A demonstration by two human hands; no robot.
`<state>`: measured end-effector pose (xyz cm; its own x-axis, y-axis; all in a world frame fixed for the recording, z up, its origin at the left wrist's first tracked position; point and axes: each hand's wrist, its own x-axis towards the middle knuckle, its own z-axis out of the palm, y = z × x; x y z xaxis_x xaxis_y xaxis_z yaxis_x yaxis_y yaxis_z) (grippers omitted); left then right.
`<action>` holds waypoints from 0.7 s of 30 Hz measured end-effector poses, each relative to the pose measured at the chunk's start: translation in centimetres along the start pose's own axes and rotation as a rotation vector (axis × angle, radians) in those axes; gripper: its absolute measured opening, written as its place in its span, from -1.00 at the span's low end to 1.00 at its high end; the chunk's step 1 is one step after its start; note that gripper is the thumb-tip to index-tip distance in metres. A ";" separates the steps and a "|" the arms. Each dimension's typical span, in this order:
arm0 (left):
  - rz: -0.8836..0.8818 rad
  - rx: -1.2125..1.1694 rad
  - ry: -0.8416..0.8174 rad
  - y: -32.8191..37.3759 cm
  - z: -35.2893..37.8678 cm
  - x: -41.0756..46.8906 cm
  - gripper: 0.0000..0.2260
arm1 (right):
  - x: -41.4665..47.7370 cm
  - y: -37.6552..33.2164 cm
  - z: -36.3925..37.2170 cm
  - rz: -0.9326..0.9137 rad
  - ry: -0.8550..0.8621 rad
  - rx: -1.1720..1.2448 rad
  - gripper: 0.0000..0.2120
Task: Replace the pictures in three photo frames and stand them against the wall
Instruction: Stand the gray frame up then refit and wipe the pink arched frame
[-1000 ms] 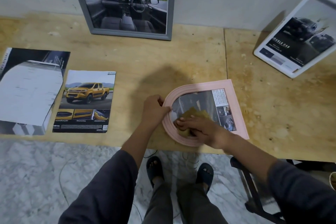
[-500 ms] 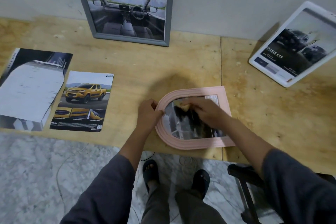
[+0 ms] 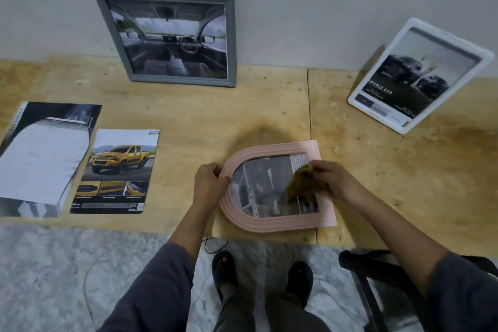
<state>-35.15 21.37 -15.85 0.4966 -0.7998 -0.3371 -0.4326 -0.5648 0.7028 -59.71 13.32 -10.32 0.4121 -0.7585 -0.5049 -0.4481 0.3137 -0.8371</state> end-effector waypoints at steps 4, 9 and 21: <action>0.034 0.018 0.030 -0.1 0.7 -0.2 -0.93 | -2.0 1.9 -5.4 -0.155 0.701 -0.254 -0.74; 0.001 -0.012 0.167 -2.5 2.1 -1.7 -0.72 | -2.4 8.4 -4.7 0.069 0.519 -0.704 -0.58; -0.085 -0.398 0.267 -1.4 5.1 -7.5 -0.66 | -2.3 8.7 4.3 0.077 0.539 -0.361 -0.61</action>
<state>-42.13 27.09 -17.49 0.7160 -0.6446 -0.2678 -0.0868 -0.4629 0.8822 -61.14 20.29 -17.35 -0.0460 -0.9510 -0.3057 -0.7375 0.2388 -0.6318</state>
